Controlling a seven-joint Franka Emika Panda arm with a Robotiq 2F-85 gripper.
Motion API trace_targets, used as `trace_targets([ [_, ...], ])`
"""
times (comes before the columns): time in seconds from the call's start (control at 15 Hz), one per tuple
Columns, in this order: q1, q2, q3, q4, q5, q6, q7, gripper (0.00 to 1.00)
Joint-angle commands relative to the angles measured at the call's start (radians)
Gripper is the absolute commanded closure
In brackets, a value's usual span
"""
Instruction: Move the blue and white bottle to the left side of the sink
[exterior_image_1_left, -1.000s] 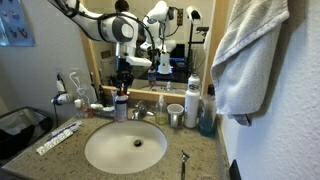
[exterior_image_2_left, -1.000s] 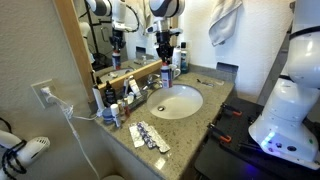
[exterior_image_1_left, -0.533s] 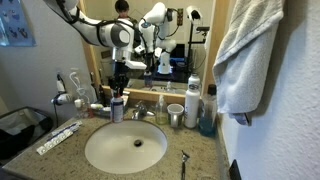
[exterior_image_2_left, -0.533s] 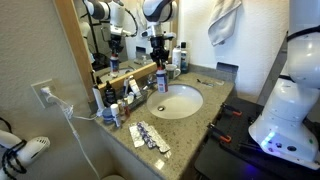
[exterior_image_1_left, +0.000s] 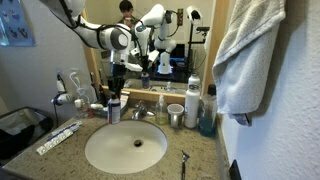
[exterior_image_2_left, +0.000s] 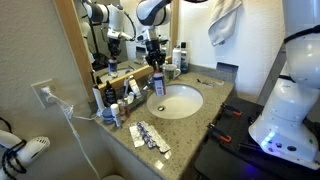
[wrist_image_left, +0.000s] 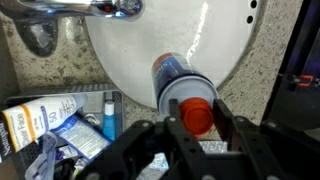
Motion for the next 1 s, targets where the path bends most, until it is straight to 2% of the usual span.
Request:
trace_targets([
  [0.0,-0.005,-0.016,0.004,0.023,-0.040,-0.055,-0.088,0.88],
  [0.6,-0.014,-0.086,0.005,-0.048,-0.078,-0.061,-0.354,0.88],
  [0.93,-0.003,-0.092,0.005,-0.045,-0.055,-0.062,-0.399,0.88],
])
